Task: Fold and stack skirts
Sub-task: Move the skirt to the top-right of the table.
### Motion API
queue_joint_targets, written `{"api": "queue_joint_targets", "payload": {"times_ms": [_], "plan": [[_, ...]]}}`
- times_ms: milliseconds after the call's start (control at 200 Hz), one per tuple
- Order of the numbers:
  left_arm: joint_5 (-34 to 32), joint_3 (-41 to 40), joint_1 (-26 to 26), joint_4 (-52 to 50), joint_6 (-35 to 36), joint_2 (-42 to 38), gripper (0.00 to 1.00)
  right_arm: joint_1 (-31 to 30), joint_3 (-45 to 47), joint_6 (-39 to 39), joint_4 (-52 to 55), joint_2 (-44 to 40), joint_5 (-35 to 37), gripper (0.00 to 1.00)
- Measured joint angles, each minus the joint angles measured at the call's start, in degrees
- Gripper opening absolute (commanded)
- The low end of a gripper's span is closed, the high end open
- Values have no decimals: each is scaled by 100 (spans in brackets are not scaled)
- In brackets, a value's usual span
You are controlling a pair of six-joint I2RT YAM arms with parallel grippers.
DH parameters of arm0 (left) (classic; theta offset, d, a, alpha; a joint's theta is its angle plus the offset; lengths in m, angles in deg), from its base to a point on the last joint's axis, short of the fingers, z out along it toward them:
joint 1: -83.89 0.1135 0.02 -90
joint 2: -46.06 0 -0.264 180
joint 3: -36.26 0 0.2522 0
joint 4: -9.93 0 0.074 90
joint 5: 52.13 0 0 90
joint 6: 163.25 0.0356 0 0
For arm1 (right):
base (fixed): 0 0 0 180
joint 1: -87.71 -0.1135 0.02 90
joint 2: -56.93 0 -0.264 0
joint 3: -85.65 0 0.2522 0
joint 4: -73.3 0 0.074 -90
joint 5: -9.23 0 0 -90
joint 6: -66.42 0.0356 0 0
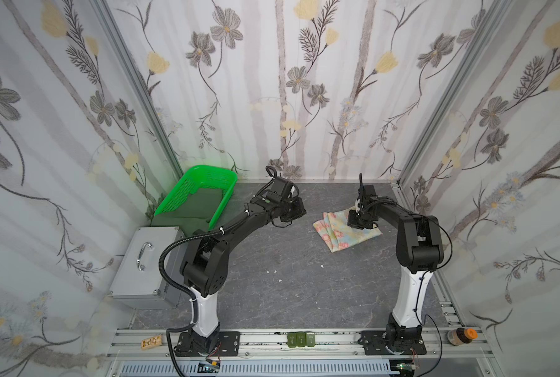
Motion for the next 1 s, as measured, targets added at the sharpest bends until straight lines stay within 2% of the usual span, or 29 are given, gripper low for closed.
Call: {"api": "queue_joint_targets", "payload": {"times_ms": [330,535,659,819,999], "plan": [[-175,-256,208,120,-101,-352,11,466,-610,24,260,404,-24,0],[-199,-317,114,170,-74,-199,14,798,-986,188,299,619,-157,0],[-85,24,-221,160,-52,479,14,898,-1178,275,328,719,-264,0],[153,1005,-710,157,-76,1746,12,951,-1305,385,337,776,-396,0],[238,2149,-863,168,-297,2850,12,981,-1329,461,319,791,-546,0]]}}
